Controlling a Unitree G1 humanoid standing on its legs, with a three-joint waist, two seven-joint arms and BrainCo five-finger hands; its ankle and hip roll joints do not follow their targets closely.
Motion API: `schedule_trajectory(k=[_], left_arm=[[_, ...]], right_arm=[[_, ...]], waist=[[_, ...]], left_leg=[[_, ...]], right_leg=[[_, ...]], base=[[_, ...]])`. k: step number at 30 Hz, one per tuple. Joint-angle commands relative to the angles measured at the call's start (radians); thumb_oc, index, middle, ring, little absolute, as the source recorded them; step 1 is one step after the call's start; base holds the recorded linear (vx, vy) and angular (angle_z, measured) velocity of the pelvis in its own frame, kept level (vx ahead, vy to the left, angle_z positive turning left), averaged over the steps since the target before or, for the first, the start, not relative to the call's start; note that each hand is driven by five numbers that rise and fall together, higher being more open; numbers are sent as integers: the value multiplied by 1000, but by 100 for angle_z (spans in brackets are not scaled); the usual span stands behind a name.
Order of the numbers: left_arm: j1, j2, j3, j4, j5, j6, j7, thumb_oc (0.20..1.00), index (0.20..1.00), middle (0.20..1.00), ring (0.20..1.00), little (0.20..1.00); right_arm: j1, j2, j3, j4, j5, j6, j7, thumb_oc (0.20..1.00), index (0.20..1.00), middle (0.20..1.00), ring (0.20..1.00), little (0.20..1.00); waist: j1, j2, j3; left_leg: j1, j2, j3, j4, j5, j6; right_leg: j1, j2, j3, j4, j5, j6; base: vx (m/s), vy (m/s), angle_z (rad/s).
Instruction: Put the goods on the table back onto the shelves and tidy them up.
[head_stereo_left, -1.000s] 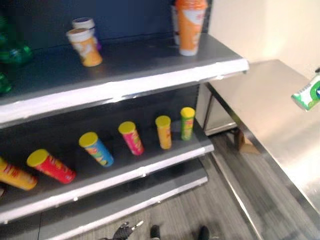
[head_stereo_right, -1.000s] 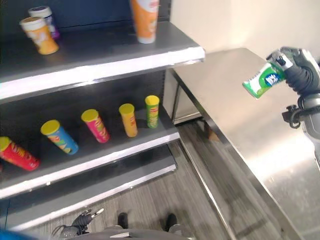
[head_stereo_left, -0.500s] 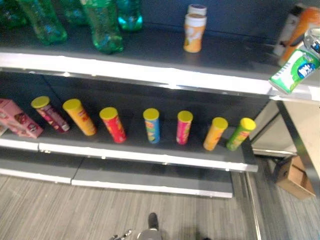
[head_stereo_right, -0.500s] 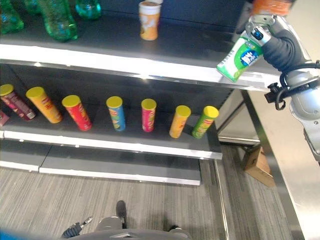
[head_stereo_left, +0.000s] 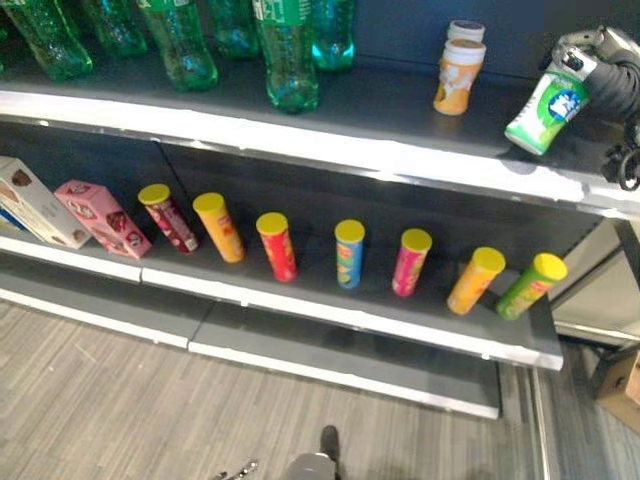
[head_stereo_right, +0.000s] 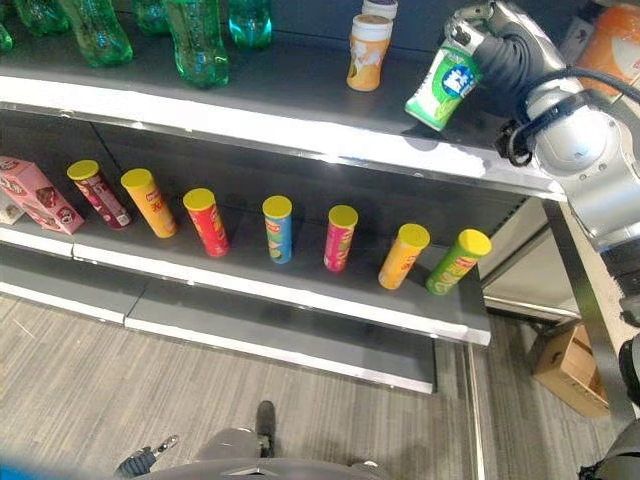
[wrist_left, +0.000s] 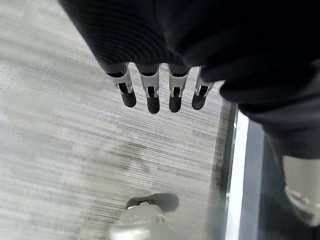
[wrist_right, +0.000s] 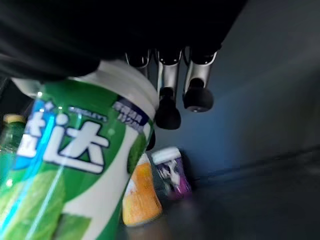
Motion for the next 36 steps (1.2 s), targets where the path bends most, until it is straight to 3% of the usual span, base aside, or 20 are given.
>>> schedule_trajectory(k=[1,7,21,27,34,36], left_arm=[[-12,79,-18,-24,-21,-23,1,1000,1000,1000,1000,1000],[-15,62,-29,-12,-30,-24,3,1000,1000,1000,1000,1000],[-21,25,-32,15,-19,-17,34,1000,1000,1000,1000,1000],[-21,7,-19,19,8,-7,58,1000,1000,1000,1000,1000],[-26,3,-28,8,16,-4,72,1000,1000,1000,1000,1000],[-26,1,-38,2,19,-3,82,1000,1000,1000,1000,1000]], right_arm=[[-183,-8,78,74,30,5,-15,200,200,200,200,200],[-231,38,121,142,33,11,-19,200,200,200,200,200],[-290,64,201,117,-133,22,-51,200,200,200,200,200],[-234,68,142,7,-344,48,-110,200,200,200,200,200],[-177,111,96,16,-422,67,-143,200,200,200,200,200],[-156,182,70,57,-464,85,-173,200,200,200,200,200]], waist=[[40,-44,1],[41,-58,-20],[32,-77,-36],[21,-75,-37],[19,-74,-36],[27,-71,-34]], left_leg=[[14,41,-55,118,-198,-121],[0,65,-95,114,-184,-143],[15,84,-98,102,-185,-156],[26,83,-92,96,-192,-149],[32,82,-89,92,-196,-143],[36,81,-89,89,-198,-140]], right_leg=[[-64,43,109,-169,95,-6],[-22,83,112,-242,102,-9],[15,101,70,-262,83,-23],[14,98,70,-258,82,-23],[13,93,76,-259,85,-21],[13,91,75,-257,85,-22]], base=[[37,-92,32],[62,-97,36],[25,-30,6],[0,0,0],[0,0,0],[-4,7,-2]])
